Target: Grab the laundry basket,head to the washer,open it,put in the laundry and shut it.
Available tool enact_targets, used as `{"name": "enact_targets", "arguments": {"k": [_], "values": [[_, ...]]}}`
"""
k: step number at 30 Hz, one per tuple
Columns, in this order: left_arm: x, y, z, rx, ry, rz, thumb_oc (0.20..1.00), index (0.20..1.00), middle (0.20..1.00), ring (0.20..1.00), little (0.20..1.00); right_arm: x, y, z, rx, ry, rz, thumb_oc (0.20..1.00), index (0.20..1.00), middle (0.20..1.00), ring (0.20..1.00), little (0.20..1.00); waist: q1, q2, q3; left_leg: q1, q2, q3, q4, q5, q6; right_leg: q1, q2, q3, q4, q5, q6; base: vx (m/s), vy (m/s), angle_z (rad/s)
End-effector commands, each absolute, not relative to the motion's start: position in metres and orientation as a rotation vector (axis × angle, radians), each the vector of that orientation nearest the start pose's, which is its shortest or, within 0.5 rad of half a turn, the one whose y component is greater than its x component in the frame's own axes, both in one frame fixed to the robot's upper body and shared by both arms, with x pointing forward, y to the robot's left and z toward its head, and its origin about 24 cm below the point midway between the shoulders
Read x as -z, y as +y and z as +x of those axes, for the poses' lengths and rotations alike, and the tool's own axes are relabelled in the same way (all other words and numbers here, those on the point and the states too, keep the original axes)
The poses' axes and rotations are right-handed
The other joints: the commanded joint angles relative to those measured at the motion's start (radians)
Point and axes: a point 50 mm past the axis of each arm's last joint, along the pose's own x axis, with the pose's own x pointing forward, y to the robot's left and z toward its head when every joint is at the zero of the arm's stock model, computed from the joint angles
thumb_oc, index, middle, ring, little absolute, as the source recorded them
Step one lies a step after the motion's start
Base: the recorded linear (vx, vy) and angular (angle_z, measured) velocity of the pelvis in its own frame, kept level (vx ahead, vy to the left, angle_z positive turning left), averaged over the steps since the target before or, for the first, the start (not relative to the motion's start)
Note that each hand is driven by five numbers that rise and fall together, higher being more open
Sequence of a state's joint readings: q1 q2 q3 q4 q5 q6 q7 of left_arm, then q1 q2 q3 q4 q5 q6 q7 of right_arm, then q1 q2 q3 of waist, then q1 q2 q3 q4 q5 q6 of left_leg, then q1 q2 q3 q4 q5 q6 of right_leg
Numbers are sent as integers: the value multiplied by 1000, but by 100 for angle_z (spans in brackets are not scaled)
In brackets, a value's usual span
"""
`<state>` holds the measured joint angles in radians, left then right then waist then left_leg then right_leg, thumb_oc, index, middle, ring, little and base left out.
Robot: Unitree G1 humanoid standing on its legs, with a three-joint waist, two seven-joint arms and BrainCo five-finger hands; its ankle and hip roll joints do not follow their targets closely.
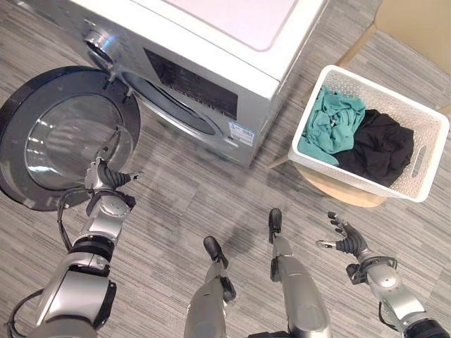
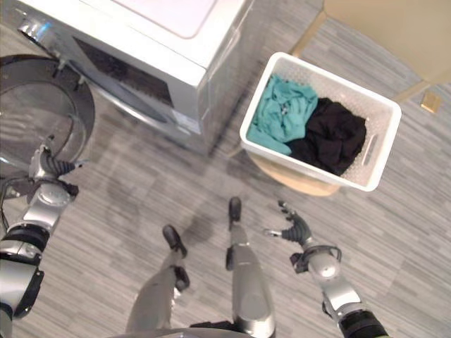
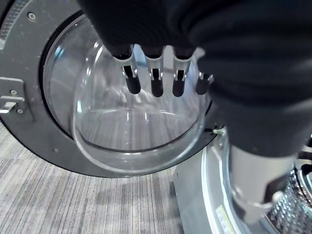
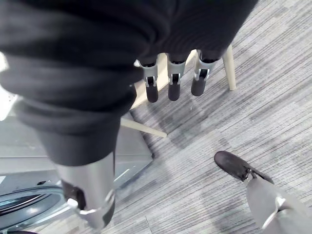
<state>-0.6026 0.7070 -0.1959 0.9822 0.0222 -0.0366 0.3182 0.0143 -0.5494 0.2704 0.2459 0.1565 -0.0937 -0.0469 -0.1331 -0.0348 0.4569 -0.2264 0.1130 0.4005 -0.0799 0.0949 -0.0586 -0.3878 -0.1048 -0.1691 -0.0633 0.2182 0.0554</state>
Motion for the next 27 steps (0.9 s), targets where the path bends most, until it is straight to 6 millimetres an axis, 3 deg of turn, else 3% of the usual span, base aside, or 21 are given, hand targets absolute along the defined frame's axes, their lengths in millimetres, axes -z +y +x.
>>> {"name": "enact_targets", "arguments": {"k": [1,2,6,9,13,15,23,25,27], "values": [[-98,381,307,-646,254,842,1000,1000,1000,1000,1000,-14,-209,242,-151,119,-327,1000,1000,1000,1000,1000,41,-71,12,-101,-23,-95,167,-108,-7,7,-128,-47,125,-124,134,55,31,4],[-100,393,299,-695,276,840,1000,1000,1000,1000,1000,-16,-209,242,-147,111,-313,1000,1000,1000,1000,1000,42,-78,14,-115,-22,-102,178,-112,-7,8,-131,-53,123,-120,136,45,26,7],[-101,406,288,-752,291,838,1000,1000,1000,1000,1000,-15,-207,241,-144,111,-297,1000,1000,1000,1000,1000,47,-89,15,-128,-22,-110,191,-121,-7,13,-134,-60,119,-118,138,37,25,13],[-108,404,291,-750,258,844,1000,1000,1000,1000,1000,-13,-205,243,-136,114,-265,1000,1000,1000,1000,1000,51,-96,13,-133,-23,-115,200,-129,-5,21,-139,-64,118,-114,142,32,24,11],[-111,399,294,-754,222,833,1000,1000,1000,1000,1000,-12,-198,244,-151,108,-250,1000,1000,1000,1000,1000,59,-98,12,-131,-25,-117,201,-134,-4,30,-145,-70,116,-114,144,22,16,11],[-100,390,296,-829,210,727,1000,1000,1000,1000,1000,-6,-183,245,-162,118,-205,1000,1000,1000,1000,1000,66,-100,6,-112,-29,-114,187,-138,-4,46,-152,-72,114,-116,144,30,1,13],[-100,369,304,-787,131,703,1000,1000,1000,1000,1000,-9,-176,249,-157,102,-197,1000,1000,1000,1000,1000,60,-99,-8,-49,-21,-66,191,-163,-1,52,-154,-58,147,-125,143,18,-3,-1],[-71,360,285,-729,165,672,1000,1000,1000,1000,1000,-12,-180,249,-138,98,-206,1000,1000,1000,1000,1000,64,-102,-23,15,3,-6,211,-188,2,62,-154,-71,175,-128,141,97,-8,-45],[-39,354,264,-681,256,631,1000,1000,1000,1000,1000,-14,-182,250,-148,100,-212,1000,1000,1000,1000,1000,80,-101,-44,74,26,49,208,-193,-3,83,-168,-148,190,-127,138,104,-35,-109]]}}
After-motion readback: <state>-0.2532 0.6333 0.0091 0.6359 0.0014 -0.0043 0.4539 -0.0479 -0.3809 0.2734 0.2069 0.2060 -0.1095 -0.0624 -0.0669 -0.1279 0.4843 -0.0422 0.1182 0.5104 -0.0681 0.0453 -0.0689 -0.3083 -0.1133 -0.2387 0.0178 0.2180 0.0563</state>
